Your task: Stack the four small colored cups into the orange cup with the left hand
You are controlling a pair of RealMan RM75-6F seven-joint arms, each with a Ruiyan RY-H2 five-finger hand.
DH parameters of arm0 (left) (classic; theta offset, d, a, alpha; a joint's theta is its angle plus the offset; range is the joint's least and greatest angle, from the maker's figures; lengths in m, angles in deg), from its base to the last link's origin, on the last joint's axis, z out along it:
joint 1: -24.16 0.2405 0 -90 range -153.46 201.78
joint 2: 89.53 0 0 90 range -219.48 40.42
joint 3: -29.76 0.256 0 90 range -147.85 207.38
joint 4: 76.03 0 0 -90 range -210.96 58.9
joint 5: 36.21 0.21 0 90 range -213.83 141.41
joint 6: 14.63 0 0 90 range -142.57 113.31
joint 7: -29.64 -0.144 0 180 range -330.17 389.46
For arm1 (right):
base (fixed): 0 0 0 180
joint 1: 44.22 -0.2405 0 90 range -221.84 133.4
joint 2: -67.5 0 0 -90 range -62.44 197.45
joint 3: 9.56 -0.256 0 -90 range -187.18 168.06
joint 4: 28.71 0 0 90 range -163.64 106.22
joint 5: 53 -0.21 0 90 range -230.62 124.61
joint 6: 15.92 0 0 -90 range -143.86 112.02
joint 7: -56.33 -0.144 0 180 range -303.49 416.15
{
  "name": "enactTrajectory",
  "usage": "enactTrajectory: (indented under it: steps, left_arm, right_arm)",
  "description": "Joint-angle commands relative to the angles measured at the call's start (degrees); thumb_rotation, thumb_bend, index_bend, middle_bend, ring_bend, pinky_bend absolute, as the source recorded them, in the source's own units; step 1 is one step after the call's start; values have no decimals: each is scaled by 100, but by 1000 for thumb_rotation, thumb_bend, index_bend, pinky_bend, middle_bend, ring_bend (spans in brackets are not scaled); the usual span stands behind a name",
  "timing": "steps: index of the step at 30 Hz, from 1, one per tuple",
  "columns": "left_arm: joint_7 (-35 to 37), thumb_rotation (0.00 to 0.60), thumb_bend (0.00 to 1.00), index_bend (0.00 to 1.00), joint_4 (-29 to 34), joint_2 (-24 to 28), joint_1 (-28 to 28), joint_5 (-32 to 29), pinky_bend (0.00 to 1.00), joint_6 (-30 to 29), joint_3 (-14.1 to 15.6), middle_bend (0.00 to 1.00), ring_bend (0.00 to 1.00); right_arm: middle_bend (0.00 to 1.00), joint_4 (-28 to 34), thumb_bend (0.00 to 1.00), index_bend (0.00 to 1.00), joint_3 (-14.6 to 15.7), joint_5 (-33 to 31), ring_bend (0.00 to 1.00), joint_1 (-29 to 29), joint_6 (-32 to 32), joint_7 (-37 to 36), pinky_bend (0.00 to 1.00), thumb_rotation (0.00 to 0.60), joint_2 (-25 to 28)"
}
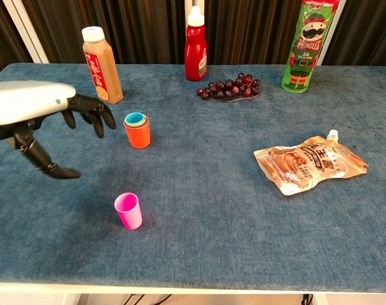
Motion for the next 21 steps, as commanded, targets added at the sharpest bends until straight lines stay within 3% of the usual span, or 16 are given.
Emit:
enactTrajectory:
  steps: [1, 11, 17, 21]
  left_arm:
    - [-136, 600, 178, 217, 23, -81, 176, 155, 302, -101, 235, 291, 197]
    - [219, 600, 179, 217, -822, -1024, 515, 788, 294, -115, 439, 295, 224]
    - [63, 600, 179, 256, -870, -1266, 545, 912, 306, -73, 397, 306, 241]
    - [16, 600, 180, 305, -897, -1374, 546, 937, 365, -27, 337, 337, 303]
  right_arm:
    - [0, 38, 250, 0, 22, 48, 0, 6, 22, 20, 0, 600, 3]
    - [0, 17, 250, 0, 73, 114, 0, 37, 65, -34, 0, 600, 10]
    - [0, -64, 249, 0, 94, 123, 0, 61, 82, -145, 0, 600, -1]
    - [0, -116, 249, 0, 112, 115, 0, 63, 50, -206, 0, 600, -15]
